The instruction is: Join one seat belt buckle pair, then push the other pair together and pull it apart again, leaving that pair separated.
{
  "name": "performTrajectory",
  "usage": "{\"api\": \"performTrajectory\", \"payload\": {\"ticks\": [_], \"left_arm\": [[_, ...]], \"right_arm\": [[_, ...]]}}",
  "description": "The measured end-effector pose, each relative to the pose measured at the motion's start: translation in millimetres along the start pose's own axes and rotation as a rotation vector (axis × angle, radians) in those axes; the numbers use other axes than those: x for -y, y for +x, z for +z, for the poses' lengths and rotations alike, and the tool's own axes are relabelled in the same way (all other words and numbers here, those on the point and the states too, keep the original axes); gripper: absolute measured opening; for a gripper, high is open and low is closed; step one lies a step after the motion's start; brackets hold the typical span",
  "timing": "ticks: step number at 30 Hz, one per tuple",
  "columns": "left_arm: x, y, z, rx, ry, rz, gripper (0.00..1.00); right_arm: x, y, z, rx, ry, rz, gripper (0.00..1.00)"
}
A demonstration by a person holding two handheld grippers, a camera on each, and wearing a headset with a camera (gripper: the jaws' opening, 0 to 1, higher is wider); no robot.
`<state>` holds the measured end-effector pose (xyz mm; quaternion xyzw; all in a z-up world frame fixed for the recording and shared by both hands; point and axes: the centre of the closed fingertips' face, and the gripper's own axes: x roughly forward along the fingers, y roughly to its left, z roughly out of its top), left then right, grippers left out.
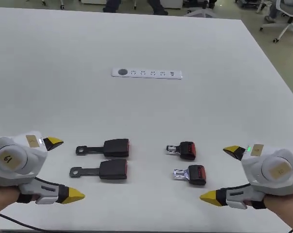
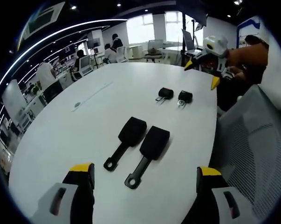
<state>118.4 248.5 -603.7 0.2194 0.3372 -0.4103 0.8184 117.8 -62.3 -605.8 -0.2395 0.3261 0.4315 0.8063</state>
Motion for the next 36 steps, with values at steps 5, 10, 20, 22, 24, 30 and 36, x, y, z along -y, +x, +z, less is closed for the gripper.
{"api": "performTrajectory", "payload": {"ticks": [5, 10, 20, 22, 24, 30, 36], "left_arm": [[5.2, 7.5, -0.9, -0.028, 0.042, -0.034, 0.89], [12.8, 16.8, 0.4, -0.049, 0.064, -0.065, 0.89], [19.7, 41.2, 2.6, -0.068, 0.076, -0.125, 0.80], [20.6, 45.0, 4.4, -0.076, 0.083, -0.132, 0.79], [20.1, 51.3, 2.2, -0.080, 0.090, -0.145, 0.75], [19.2, 64.4, 6.3, -0.098, 0.109, -0.175, 0.70], [17.2, 77.6, 4.8, -0.126, 0.138, -0.200, 0.67]], "right_arm": [[-0.2, 7.2, -2.7, -0.013, -0.016, 0.021, 0.79], [-0.2, 13.3, -2.2, -0.023, -0.031, 0.043, 0.75], [-1.0, 25.1, -5.3, -0.058, -0.084, 0.092, 0.69], [-1.3, 28.3, -5.9, -0.064, -0.087, 0.105, 0.68], [-1.5, 31.8, -7.5, -0.071, -0.090, 0.119, 0.67], [-2.3, 39.5, -9.8, -0.096, -0.100, 0.154, 0.67], [-1.7, 47.2, -15.7, -0.114, -0.109, 0.188, 0.62]]}}
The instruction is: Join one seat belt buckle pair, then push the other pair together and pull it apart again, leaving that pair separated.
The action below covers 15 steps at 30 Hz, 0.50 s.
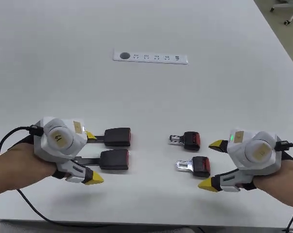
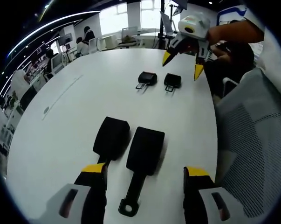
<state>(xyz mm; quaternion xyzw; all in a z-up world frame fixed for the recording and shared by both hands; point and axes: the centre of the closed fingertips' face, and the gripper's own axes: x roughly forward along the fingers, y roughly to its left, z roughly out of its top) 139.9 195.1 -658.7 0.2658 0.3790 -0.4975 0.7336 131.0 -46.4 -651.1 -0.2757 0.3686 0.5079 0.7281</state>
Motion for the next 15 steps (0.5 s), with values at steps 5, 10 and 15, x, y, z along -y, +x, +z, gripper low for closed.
{"api": "performTrajectory", "payload": {"ticks": [5, 10, 15], "left_arm": [[0.7, 3.8, 4.2, -0.013, 0.012, -0.027, 0.62], [-3.9, 13.3, 0.9, -0.014, 0.020, -0.048, 0.53], [-4.3, 17.5, 5.1, -0.018, 0.023, -0.068, 0.48]], "right_arm": [[4.0, 8.6, -8.3, -0.016, 0.004, 0.026, 0.60], [5.7, 13.3, -12.1, -0.022, 0.003, 0.046, 0.54], [8.0, 19.3, -15.3, -0.031, -0.001, 0.064, 0.52]]}}
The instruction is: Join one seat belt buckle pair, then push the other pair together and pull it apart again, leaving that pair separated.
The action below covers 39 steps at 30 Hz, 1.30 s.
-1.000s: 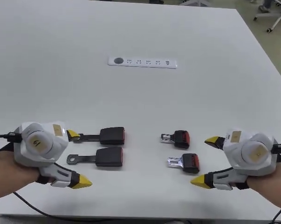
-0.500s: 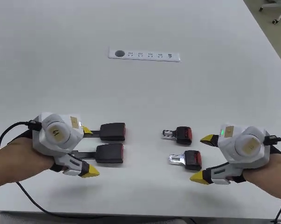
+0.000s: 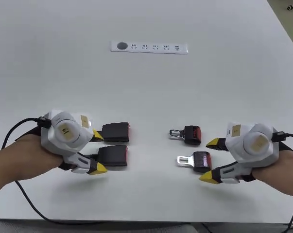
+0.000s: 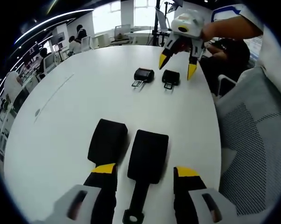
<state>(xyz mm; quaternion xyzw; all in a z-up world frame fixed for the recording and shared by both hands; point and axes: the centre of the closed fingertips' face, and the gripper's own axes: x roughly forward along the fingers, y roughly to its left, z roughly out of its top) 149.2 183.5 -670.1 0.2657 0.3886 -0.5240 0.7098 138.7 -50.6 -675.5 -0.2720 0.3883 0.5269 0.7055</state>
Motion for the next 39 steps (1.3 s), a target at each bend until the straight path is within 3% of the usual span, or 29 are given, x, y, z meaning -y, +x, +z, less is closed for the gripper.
{"api": "performTrajectory", "payload": {"ticks": [5, 15, 22, 30, 32, 39], "left_arm": [[0.3, 5.0, -2.1, -0.008, 0.005, -0.033, 0.41], [3.9, 8.9, -6.1, -0.029, 0.018, -0.065, 0.36], [8.6, 8.3, -0.6, -0.038, 0.021, -0.077, 0.35], [12.5, 9.2, 4.2, -0.053, 0.070, -0.093, 0.35], [12.5, 10.3, 2.8, -0.062, 0.089, -0.094, 0.35], [10.7, 11.4, -0.7, -0.088, 0.130, -0.094, 0.34]], "right_arm": [[1.4, 3.8, 0.7, -0.008, -0.008, 0.019, 0.50], [2.8, 8.8, 0.3, -0.025, -0.031, 0.043, 0.46], [1.5, 11.4, -1.1, -0.036, -0.057, 0.067, 0.40], [-0.3, 12.7, -9.7, -0.084, -0.067, 0.088, 0.38], [1.8, 10.6, -10.8, -0.093, -0.104, 0.085, 0.34], [0.6, 14.3, -11.5, -0.107, -0.138, 0.098, 0.33]]}}
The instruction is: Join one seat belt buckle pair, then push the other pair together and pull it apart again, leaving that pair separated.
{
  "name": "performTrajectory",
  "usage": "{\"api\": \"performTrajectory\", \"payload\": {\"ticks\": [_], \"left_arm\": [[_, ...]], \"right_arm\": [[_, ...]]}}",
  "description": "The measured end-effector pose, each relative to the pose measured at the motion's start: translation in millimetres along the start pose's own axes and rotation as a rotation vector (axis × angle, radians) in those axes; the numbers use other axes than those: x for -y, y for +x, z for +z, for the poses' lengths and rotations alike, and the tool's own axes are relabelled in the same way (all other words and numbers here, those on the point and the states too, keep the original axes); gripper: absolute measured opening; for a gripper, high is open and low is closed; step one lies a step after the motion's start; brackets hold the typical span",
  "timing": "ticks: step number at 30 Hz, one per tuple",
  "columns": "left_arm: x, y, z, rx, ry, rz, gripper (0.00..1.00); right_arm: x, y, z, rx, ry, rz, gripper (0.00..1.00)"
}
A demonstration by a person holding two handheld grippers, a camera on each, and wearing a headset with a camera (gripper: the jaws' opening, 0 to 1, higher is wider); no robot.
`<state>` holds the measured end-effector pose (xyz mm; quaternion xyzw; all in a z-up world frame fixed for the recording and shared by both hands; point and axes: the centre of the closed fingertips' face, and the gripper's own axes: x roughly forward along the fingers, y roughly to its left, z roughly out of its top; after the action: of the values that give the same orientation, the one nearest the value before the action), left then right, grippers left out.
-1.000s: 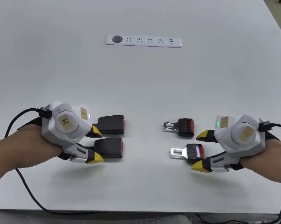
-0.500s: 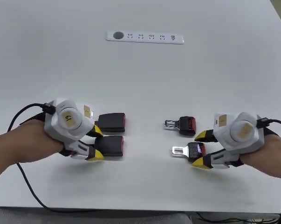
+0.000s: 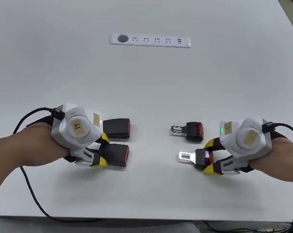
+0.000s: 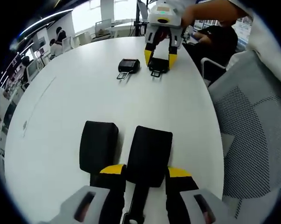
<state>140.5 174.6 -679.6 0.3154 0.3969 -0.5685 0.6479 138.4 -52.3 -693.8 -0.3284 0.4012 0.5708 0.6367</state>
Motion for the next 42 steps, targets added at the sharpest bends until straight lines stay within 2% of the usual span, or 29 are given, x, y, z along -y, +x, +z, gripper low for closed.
{"api": "performTrajectory", "payload": {"ticks": [5, 16, 19, 42], "left_arm": [[-0.9, 2.1, -1.8, -0.019, 0.018, 0.005, 0.33], [-5.4, 6.4, -8.0, -0.051, 0.045, 0.024, 0.33], [-6.1, 7.0, -8.2, -0.045, 0.014, 0.023, 0.33], [-6.5, 9.2, -11.6, -0.049, 0.016, 0.021, 0.32]], "right_arm": [[-0.1, 1.4, -0.1, -0.007, -0.029, 0.009, 0.33], [1.2, 3.6, 2.6, -0.027, -0.044, 0.005, 0.33], [4.0, 4.2, 2.7, -0.034, -0.042, 0.000, 0.33], [7.1, 4.1, 8.1, -0.042, -0.027, -0.023, 0.33]]}}
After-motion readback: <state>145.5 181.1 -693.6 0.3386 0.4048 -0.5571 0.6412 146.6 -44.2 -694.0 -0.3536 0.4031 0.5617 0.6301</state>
